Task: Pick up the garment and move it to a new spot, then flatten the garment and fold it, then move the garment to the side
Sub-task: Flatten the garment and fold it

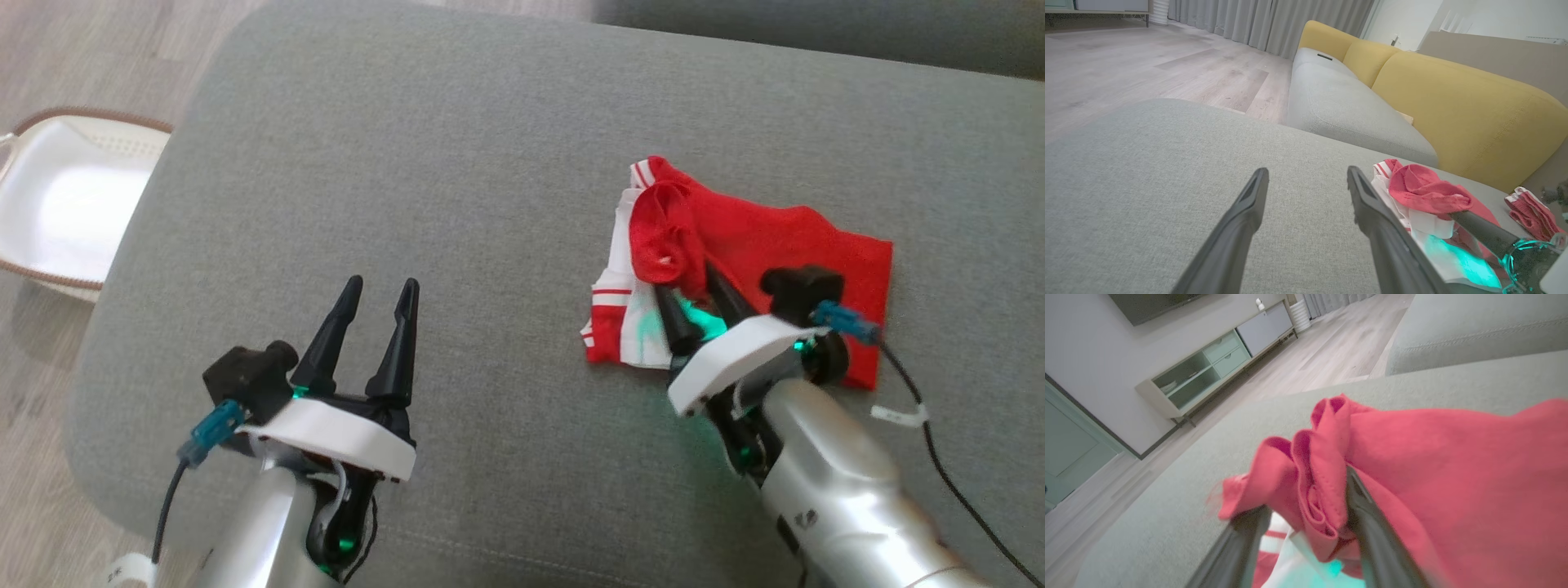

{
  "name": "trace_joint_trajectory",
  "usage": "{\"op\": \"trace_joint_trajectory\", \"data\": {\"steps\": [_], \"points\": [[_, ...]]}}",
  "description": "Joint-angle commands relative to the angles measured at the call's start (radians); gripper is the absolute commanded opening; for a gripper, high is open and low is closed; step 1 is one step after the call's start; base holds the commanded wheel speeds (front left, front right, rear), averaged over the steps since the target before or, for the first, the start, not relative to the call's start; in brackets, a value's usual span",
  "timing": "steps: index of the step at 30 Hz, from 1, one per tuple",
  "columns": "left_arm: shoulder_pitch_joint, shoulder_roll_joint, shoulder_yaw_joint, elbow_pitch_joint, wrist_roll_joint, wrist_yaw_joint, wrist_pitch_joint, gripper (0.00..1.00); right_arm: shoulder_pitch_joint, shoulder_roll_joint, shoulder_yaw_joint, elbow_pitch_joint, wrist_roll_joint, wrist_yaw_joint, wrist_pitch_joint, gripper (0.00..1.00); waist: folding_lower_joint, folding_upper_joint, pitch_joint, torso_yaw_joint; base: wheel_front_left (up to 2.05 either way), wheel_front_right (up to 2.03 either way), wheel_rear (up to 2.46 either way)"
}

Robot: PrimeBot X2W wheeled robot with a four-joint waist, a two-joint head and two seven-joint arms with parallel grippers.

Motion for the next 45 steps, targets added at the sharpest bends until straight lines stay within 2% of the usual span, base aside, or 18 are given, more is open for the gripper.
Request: {"op": "trace_joint_trajectory", "data": {"steps": [1, 7, 13, 18, 22, 25, 30, 34, 37, 40, 45], "points": [[-0.041, 0.007, 0.02, -0.03, -0.013, -0.006, -0.006, 1.0, -0.024, 0.018, 0.05, -0.002, 0.019, -0.001, 0.001, 1.0, 0.0, 0.0, 0.007, 0.011, 0.0, 0.0, 0.0], [-0.047, 0.006, 0.017, -0.028, -0.017, -0.006, -0.006, 1.0, -0.014, 0.018, 0.203, -0.005, 0.084, -0.001, 0.072, 1.0, 0.0, 0.0, 0.016, 0.022, 0.0, 0.0, 0.0], [-0.046, 0.005, 0.039, -0.025, -0.014, -0.006, -0.006, 1.0, -0.019, 0.018, 0.323, -0.03, 0.153, -0.001, 0.144, 1.0, 0.0, 0.0, 0.012, -0.004, 0.0, 0.0, 0.0], [-0.05, 0.005, 0.053, -0.028, -0.011, -0.006, -0.006, 1.0, -0.032, 0.018, 0.371, -0.065, 0.191, -0.001, 0.148, 1.0, 0.0, 0.0, 0.006, -0.041, 0.0, 0.0, 0.0], [-0.053, 0.005, 0.069, -0.036, -0.004, -0.006, -0.006, 1.0, -0.058, 0.018, 0.358, -0.093, 0.221, -0.001, 0.083, 1.0, 0.0, 0.0, -0.009, -0.091, 0.0, 0.0, 0.0], [-0.053, 0.005, 0.09, -0.054, 0.002, -0.006, -0.006, 1.0, -0.089, 0.018, 0.313, -0.083, 0.194, -0.001, 0.025, 1.0, 0.0, 0.0, -0.019, -0.132, 0.0, 0.0, 0.0], [-0.051, 0.005, 0.124, -0.097, 0.007, -0.006, -0.006, 1.0, -0.115, -0.014, 0.161, -0.063, 0.038, -0.001, -0.013, 1.0, 0.0, 0.0, -0.035, -0.198, 0.0, 0.0, 0.0], [-0.052, 0.005, 0.143, -0.127, 0.013, -0.006, -0.006, 1.0, -0.055, -0.064, -0.038, -0.177, -0.118, -0.001, -0.015, 1.0, 0.0, 0.0, -0.039, -0.242, 0.0, 0.0, 0.0], [-0.052, 0.005, 0.152, -0.141, 0.016, -0.006, -0.006, 1.0, 0.023, -0.075, -0.174, -0.265, -0.224, -0.001, -0.015, 1.0, 0.0, 0.0, -0.041, -0.267, 0.0, 0.0, 0.0], [-0.047, 0.005, 0.161, -0.151, 0.02, -0.006, -0.006, 1.0, 0.096, -0.062, -0.283, -0.344, -0.308, -0.001, -0.015, 1.0, 0.0, 0.0, -0.04, -0.288, 0.0, 0.0, 0.0], [-0.034, 0.005, 0.16, -0.158, 0.034, -0.006, -0.006, 1.0, 0.192, -0.024, -0.4, -0.457, -0.41, -0.001, -0.015, 1.0, 0.0, 0.0, -0.037, -0.31, 0.0, 0.0, 0.0]]}}
